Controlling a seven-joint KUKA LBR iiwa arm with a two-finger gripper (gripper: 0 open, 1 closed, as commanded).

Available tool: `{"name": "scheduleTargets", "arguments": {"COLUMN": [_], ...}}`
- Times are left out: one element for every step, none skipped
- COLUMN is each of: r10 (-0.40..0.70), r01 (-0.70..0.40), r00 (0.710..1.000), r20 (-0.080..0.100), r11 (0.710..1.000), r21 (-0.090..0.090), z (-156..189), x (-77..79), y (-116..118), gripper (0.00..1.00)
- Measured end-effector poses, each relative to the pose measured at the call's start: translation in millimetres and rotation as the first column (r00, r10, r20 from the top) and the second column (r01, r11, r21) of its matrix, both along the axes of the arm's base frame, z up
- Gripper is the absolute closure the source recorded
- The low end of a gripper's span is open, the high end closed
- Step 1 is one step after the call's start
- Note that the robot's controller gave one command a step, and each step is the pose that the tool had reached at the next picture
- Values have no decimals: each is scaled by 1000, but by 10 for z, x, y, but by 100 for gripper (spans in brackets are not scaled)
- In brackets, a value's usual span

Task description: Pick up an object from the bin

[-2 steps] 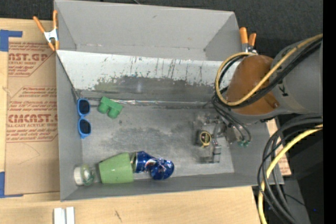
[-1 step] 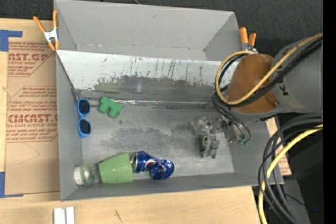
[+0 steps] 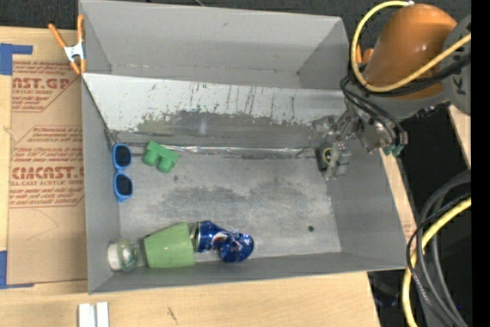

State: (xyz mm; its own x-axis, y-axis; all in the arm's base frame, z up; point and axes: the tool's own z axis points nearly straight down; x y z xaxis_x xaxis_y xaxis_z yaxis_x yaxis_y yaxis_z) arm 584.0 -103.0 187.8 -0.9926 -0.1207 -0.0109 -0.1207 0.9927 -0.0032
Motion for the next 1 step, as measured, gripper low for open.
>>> {"name": "scheduleTargets", "arguments": {"r10": [58], "r01": [-58], "r00": [998], "r20": [-5], "r11": [998], "r21": [0], "z": [661], "x": [-471], "y": [-141], "gripper": [100]}}
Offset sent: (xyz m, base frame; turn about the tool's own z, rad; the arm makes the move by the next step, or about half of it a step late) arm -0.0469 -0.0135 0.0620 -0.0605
